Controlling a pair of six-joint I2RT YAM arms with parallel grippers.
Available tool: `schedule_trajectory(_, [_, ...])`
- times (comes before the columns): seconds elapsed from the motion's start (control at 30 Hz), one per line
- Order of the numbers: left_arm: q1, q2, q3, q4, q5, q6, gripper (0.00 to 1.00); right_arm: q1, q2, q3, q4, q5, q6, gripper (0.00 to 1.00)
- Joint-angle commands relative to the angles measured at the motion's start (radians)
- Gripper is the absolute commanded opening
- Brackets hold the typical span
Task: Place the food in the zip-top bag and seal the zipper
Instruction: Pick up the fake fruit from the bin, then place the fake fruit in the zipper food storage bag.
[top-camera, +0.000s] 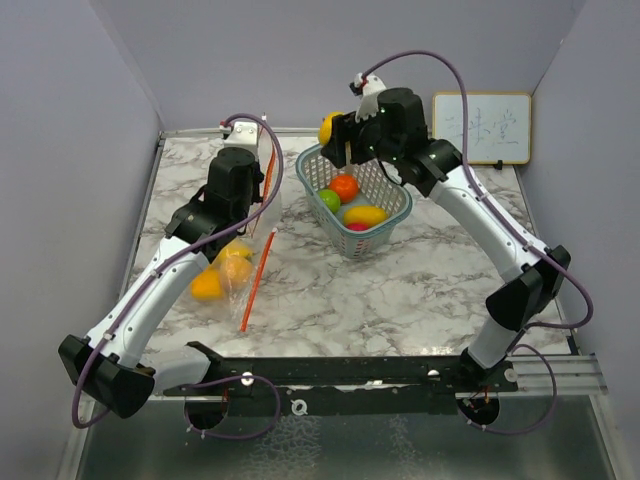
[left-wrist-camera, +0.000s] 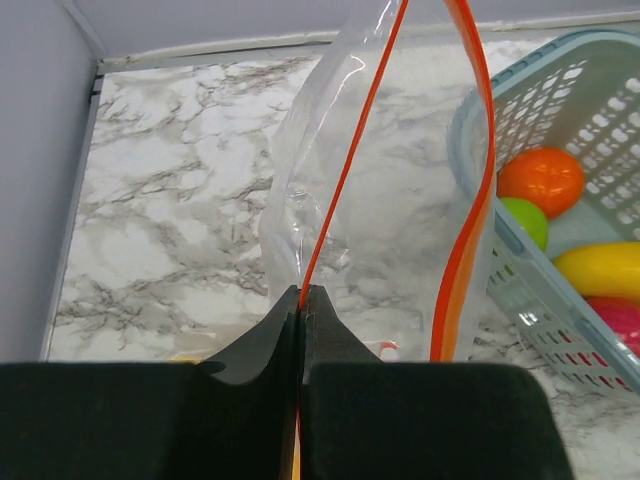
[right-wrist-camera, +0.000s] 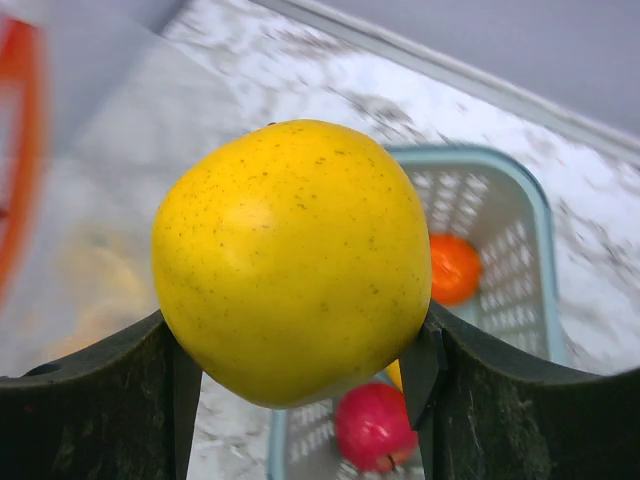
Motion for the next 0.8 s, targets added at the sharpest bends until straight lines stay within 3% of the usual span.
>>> schedule_trajectory(0.0, [0.004,-0.035,-0.009,0.101,0.126,-0.060,0.00,-0.009,-0.011,0.063,0.137,-0.434,0.044,0.23])
schedule_trajectory(0.13, [0.006,-0.074,-0.079,0.153,0.168,-0.116,0.00,-0.016,0.008,0.057,0.311,-0.694,0.199,0.23])
schedule_trajectory(0.33, [0.006,-0.125,-0.174,0.207,0.200,-0.189,0.00,-0.018,0.046,-0.028,0.716,-0.984,0.524,0.22])
schedule_trajectory(0.43, [0.006,-0.130,-0.201,0.233,0.217,-0.212,0.00,-0.009,0.080,-0.046,0.844,-1.047,0.635,0.20])
schedule_trajectory(0.77, [0.006,-0.101,-0.192,0.293,0.265,-0.267,0.00,0.022,0.034,-0.248,0.907,-1.023,0.675,0.19])
